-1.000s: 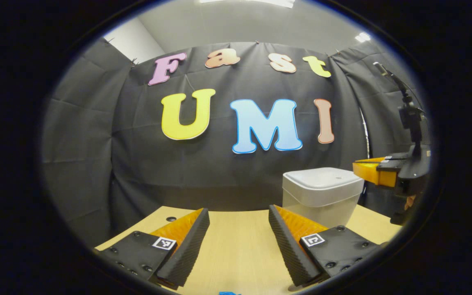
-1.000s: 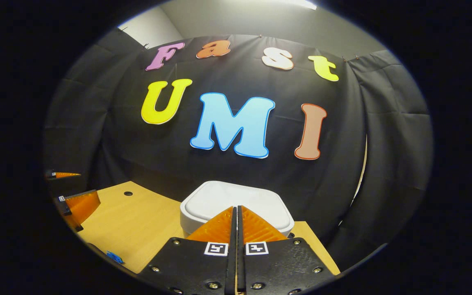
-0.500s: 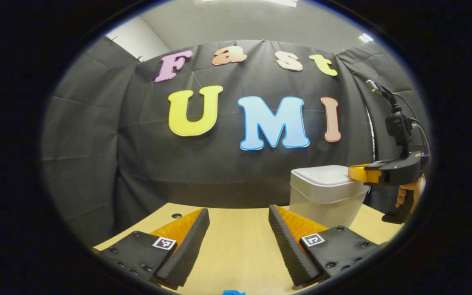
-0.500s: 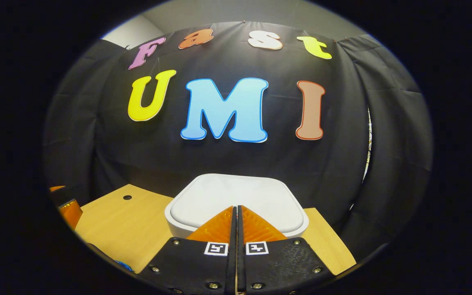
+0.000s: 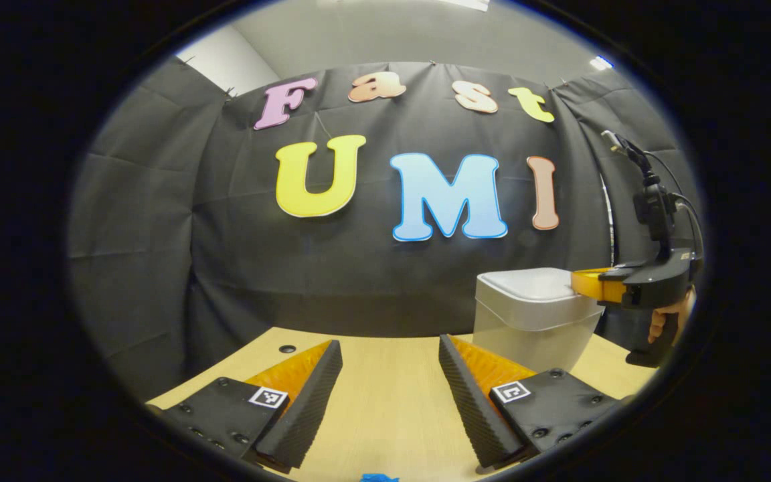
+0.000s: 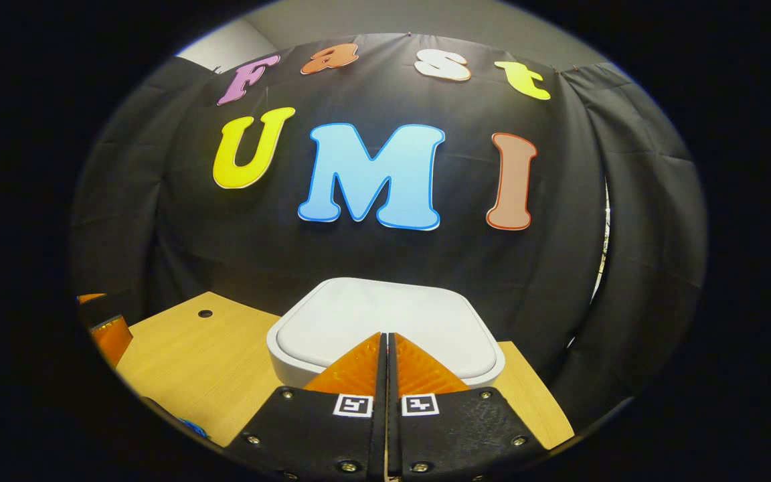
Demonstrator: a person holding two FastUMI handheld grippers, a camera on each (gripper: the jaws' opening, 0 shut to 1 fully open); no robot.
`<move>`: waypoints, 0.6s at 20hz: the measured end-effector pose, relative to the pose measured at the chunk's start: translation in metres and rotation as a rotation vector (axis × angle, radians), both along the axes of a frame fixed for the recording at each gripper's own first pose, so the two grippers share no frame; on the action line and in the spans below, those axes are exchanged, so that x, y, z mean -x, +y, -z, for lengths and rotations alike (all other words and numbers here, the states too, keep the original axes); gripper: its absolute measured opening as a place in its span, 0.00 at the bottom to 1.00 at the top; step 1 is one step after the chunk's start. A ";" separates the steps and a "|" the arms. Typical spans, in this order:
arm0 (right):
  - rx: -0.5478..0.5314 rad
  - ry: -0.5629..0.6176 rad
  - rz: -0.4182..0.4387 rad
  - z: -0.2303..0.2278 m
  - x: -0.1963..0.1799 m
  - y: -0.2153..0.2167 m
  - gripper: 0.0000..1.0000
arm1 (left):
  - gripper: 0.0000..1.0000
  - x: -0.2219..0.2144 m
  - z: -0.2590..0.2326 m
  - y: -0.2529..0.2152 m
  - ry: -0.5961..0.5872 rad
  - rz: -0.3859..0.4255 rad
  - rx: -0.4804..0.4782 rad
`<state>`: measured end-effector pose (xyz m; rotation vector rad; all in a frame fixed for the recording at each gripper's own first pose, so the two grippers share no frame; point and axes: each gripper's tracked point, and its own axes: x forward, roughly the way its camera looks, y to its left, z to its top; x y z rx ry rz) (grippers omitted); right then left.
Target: Press the lid of the desktop garbage bin to open it, pick up the crumpled paper on the desktop and throw it into the bin, then pick up the pop can on the desktop and drop it into the bin, and finally close the garbage bin lid.
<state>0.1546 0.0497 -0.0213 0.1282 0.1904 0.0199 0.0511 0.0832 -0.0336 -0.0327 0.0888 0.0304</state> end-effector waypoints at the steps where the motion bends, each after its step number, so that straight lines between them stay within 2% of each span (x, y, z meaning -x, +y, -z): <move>1: -0.008 -0.002 -0.001 0.001 0.000 0.001 0.02 | 0.99 -0.001 0.000 0.000 0.001 0.000 0.003; 2: -0.020 -0.005 -0.002 0.000 0.000 0.001 0.02 | 0.95 -0.001 0.001 -0.001 0.002 0.001 0.006; 6: -0.046 -0.012 -0.010 0.001 -0.001 0.002 0.02 | 0.95 -0.002 0.000 -0.005 0.000 0.008 0.016; 10: 0.002 -0.026 0.006 -0.001 -0.001 0.001 0.02 | 0.95 0.005 -0.001 -0.003 -0.006 0.001 0.020; 12: -0.023 -0.040 0.004 -0.005 -0.001 -0.001 0.02 | 0.99 0.010 -0.002 -0.001 -0.009 -0.008 0.021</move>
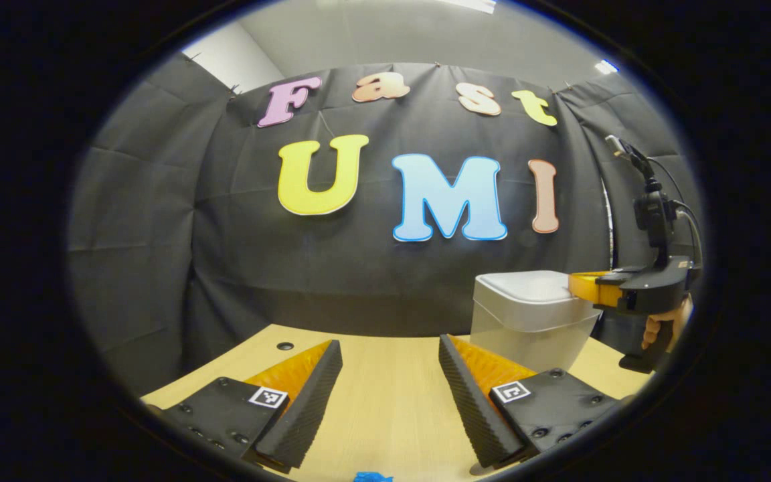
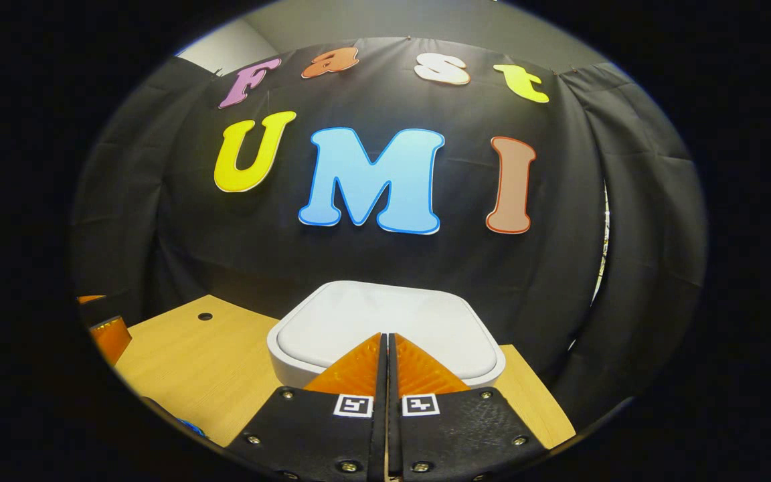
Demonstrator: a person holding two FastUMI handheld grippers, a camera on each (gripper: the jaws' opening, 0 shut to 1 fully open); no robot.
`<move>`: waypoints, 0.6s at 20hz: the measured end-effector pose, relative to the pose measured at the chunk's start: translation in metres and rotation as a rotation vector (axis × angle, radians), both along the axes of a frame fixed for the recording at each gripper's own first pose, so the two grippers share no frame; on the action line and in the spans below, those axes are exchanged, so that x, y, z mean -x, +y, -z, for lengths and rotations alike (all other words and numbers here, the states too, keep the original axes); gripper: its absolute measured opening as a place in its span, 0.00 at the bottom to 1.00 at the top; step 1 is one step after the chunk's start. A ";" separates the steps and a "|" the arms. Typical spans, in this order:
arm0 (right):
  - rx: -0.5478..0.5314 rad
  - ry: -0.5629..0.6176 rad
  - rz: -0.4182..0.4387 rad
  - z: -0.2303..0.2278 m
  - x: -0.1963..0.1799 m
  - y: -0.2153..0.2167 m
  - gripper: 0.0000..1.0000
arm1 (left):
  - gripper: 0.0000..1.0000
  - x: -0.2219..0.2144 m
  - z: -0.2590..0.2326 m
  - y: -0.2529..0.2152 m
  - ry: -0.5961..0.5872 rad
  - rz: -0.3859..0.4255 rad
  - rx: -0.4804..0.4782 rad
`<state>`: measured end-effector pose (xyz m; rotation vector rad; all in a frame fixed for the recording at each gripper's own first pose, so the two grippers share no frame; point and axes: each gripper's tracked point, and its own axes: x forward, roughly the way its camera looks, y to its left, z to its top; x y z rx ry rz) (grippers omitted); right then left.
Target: Press the lid of the desktop garbage bin to open it, pick up the crumpled paper on the desktop and throw it into the bin, then pick up the pop can on the desktop and drop it into the bin, and finally close the garbage bin lid.
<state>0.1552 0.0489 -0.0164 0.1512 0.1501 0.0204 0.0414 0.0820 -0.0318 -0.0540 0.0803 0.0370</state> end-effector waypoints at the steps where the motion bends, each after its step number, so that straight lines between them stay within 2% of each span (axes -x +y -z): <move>1: -0.036 0.004 -0.007 0.000 0.000 0.000 0.02 | 0.95 0.002 -0.003 0.001 -0.005 -0.004 0.000; 3: -0.163 0.027 -0.019 -0.002 0.000 -0.002 0.02 | 0.95 0.008 -0.005 0.003 -0.015 -0.011 0.001; 5: -0.225 0.044 -0.010 -0.001 -0.002 -0.006 0.02 | 0.95 0.013 -0.007 0.004 -0.020 -0.016 0.000; 7: -0.231 0.029 0.005 -0.007 0.003 -0.009 0.01 | 0.95 0.019 -0.007 0.007 -0.022 -0.025 -0.004; 10: -0.184 -0.020 0.021 -0.018 0.011 -0.012 0.01 | 0.95 0.024 -0.005 0.012 -0.017 -0.034 -0.006; 11: -0.168 -0.030 0.022 -0.021 0.013 -0.012 0.01 | 0.99 0.024 -0.003 0.012 -0.013 -0.035 -0.002; 12: -0.154 -0.039 0.021 -0.023 0.015 -0.011 0.01 | 0.97 0.026 -0.001 0.013 -0.009 -0.036 0.001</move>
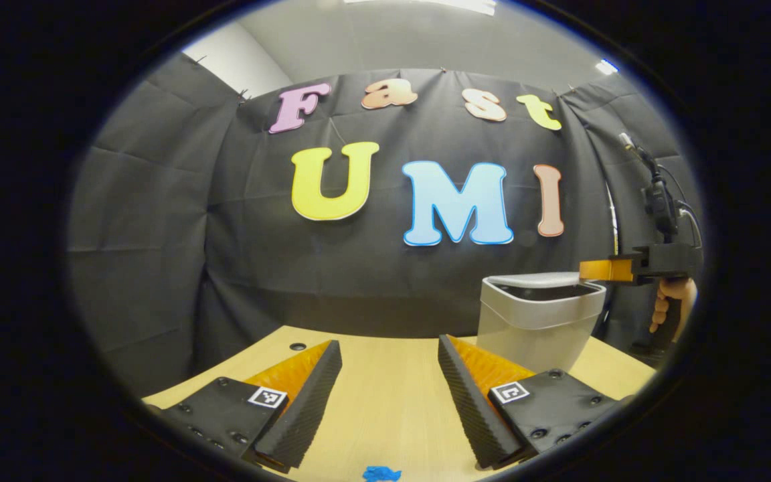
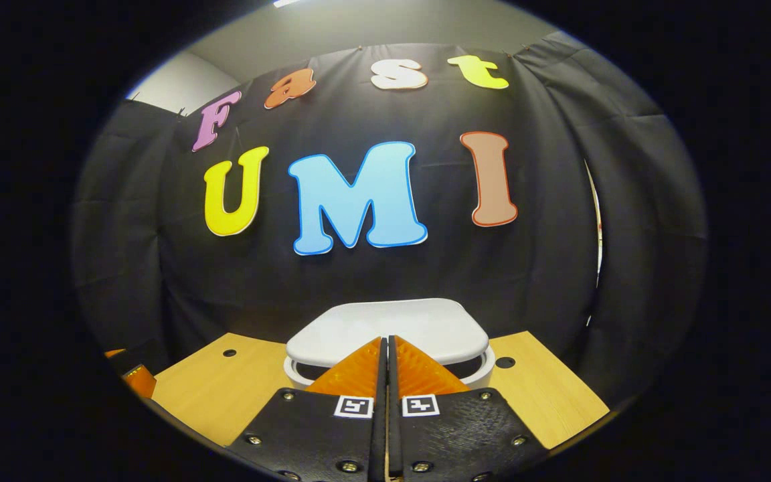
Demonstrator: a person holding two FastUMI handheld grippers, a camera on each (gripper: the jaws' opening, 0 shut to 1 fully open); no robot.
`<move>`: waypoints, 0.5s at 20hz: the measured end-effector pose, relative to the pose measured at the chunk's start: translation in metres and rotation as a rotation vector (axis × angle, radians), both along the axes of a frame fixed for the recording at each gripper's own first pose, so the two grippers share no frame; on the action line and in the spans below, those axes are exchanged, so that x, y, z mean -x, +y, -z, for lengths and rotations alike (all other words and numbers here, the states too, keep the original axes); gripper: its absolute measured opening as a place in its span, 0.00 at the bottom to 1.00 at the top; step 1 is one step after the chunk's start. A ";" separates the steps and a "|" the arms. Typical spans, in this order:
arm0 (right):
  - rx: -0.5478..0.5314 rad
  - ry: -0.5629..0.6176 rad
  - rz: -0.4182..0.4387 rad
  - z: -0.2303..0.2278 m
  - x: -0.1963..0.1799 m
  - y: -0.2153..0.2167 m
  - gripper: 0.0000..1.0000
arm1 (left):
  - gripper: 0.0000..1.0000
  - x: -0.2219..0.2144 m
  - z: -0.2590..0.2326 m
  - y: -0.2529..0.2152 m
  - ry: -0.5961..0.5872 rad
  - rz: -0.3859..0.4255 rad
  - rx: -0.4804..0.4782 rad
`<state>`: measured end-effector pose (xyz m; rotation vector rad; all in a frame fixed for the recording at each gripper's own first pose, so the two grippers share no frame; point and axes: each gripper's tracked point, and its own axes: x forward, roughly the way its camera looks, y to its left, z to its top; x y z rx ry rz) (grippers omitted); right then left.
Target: Press the lid of the desktop garbage bin to open it, pick up the crumpled paper on the desktop and throw it into the bin, then pick up the pop can on the desktop and drop it into the bin, and finally close the garbage bin lid.
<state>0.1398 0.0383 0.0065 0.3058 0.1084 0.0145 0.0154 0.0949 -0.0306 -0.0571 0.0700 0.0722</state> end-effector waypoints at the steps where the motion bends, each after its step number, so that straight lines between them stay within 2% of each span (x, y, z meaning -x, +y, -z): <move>1: 0.010 0.001 -0.003 -0.001 0.002 0.001 0.01 | 0.95 0.000 0.001 0.001 0.003 -0.001 0.002; 10: 0.109 -0.018 -0.012 -0.002 0.029 0.009 0.01 | 0.95 -0.001 0.021 -0.002 0.054 0.012 0.009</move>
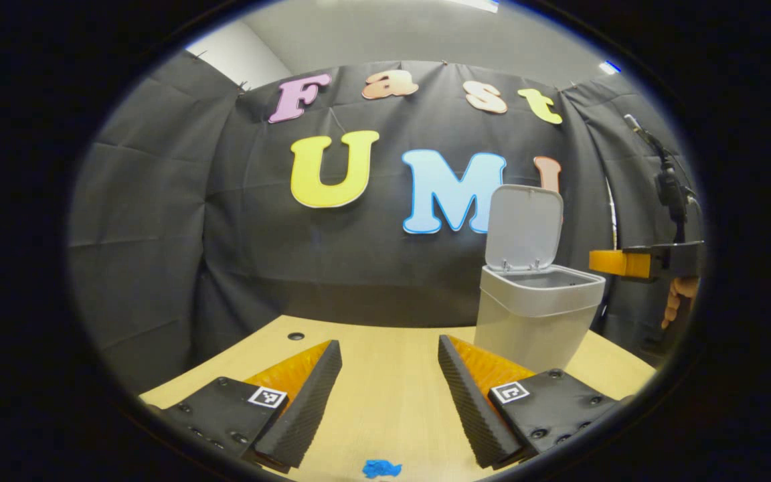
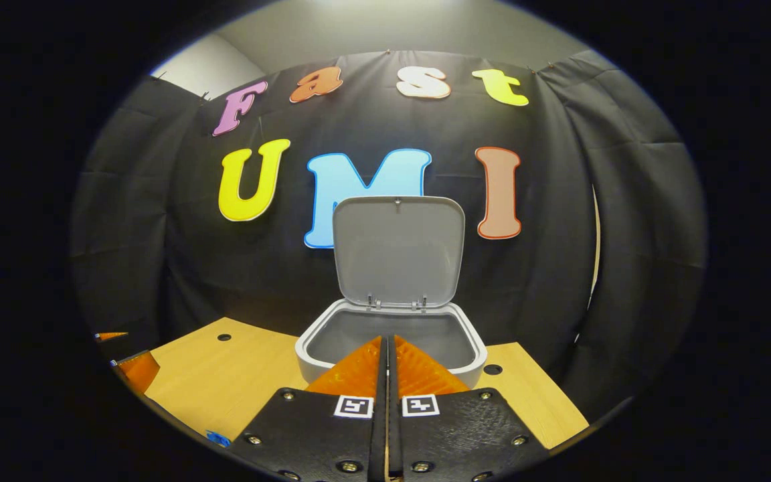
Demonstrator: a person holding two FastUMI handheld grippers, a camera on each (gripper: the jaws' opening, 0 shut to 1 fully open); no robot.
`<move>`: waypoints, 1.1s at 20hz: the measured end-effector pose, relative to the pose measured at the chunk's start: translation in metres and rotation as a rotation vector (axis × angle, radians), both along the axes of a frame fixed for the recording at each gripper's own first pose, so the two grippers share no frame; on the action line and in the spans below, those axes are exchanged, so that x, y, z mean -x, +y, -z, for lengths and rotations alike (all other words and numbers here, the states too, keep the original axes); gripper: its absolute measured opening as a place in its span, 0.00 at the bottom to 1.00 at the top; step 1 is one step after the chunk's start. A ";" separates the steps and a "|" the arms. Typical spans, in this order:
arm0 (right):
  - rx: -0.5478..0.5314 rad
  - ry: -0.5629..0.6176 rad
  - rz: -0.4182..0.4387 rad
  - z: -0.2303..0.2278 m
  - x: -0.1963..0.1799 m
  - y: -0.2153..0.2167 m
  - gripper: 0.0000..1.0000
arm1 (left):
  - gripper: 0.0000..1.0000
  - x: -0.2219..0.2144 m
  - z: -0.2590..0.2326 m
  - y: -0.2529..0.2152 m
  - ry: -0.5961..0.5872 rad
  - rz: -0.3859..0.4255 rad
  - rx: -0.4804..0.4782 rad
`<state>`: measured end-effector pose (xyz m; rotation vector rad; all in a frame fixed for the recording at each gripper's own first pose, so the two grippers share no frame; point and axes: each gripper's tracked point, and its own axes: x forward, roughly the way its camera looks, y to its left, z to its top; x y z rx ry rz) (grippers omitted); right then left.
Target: Press the lid of the desktop garbage bin to open it, pick up the crumpled paper on the desktop and throw it into the bin, then pick up the pop can on the desktop and drop it into the bin, and finally close the garbage bin lid.
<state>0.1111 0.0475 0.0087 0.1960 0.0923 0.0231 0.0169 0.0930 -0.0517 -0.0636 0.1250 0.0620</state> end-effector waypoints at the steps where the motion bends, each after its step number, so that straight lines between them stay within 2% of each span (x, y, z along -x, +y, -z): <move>1: 0.014 -0.006 0.002 -0.002 0.003 0.000 0.01 | 0.95 0.003 0.004 0.000 0.011 0.002 0.004; 2: 0.031 -0.014 0.001 -0.002 0.006 0.000 0.01 | 0.99 0.003 0.007 -0.001 0.019 0.005 0.009; 4: 0.071 -0.037 0.012 -0.008 0.015 -0.003 0.01 | 0.95 0.004 0.014 -0.002 0.033 0.007 0.016; 7: 0.139 -0.097 0.022 -0.022 0.032 -0.006 0.13 | 0.98 0.007 0.029 -0.004 0.057 -0.002 0.017; 9: 0.169 -0.113 -0.006 -0.024 0.042 0.000 0.28 | 0.95 0.011 0.039 -0.005 0.077 -0.018 0.027; 11: 0.185 -0.117 -0.046 -0.018 0.048 0.007 0.38 | 0.98 0.016 0.045 -0.005 0.091 -0.034 0.022; 13: 0.181 -0.094 -0.106 -0.004 0.058 0.016 0.61 | 0.97 0.027 0.058 -0.007 0.118 -0.056 -0.023; 14: 0.170 -0.080 -0.122 0.002 0.063 0.017 0.61 | 0.96 0.030 0.063 -0.009 0.126 -0.053 -0.032; 15: 0.157 -0.066 -0.114 0.006 0.066 0.014 0.69 | 0.96 0.035 0.074 -0.015 0.143 -0.030 -0.035; 20: 0.079 -0.004 0.014 0.009 0.087 0.008 0.67 | 1.00 0.036 0.110 -0.015 0.212 0.066 -0.010; 21: 0.066 0.004 0.026 0.009 0.091 0.011 0.64 | 0.95 0.038 0.119 -0.012 0.226 0.080 -0.010; 22: 0.057 0.013 0.038 0.011 0.092 0.014 0.81 | 0.96 0.041 0.130 -0.008 0.250 0.093 -0.017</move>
